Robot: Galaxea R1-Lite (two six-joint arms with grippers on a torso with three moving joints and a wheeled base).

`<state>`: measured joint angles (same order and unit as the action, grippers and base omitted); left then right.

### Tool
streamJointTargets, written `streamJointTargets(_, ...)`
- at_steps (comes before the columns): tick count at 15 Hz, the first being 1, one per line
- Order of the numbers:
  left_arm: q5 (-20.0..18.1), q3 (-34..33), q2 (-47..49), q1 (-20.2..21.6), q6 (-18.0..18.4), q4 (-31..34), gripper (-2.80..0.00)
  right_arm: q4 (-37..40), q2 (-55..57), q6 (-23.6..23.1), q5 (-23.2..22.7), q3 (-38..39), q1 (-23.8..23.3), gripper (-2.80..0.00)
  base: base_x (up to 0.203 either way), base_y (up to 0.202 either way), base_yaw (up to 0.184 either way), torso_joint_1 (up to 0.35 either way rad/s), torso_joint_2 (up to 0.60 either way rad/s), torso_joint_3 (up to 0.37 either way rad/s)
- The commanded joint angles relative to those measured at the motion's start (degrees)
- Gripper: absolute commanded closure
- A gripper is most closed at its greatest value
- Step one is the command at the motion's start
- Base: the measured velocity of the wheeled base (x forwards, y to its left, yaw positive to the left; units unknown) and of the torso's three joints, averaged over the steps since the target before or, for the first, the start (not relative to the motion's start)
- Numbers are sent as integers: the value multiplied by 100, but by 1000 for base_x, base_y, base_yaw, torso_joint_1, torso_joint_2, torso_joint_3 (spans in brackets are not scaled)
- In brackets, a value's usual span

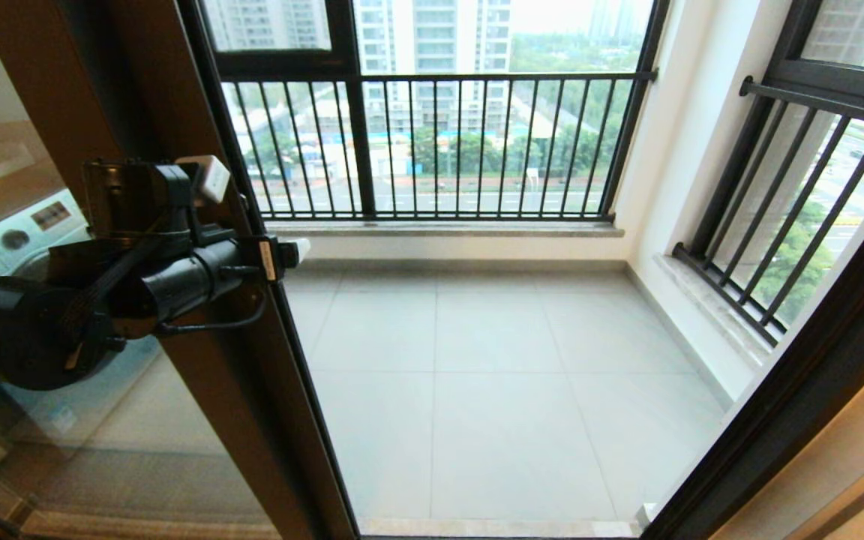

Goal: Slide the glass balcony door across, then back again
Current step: Close the slid door

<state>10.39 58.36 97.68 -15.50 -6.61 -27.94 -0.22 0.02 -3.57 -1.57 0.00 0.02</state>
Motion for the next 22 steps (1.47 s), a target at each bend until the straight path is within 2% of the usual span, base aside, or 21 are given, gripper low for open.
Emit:
streamJointTargets(1, 7, 42, 70, -6, -7, -18, -280, -4, -2, -3, -1, 0, 5, 0, 0, 0, 0, 0, 0, 0)
streamJointTargets(13, 51, 359, 515, -14, 1, -80, -280, -4, -2, -3, -1, 0, 6, 0, 0, 0, 0, 0, 0, 0)
streamJointTargets(22, 60, 345, 593, -216, 2, -178, -280, -4, -2, -3, -10, 0, -2, 0, 0, 0, 0, 0, 0, 0)
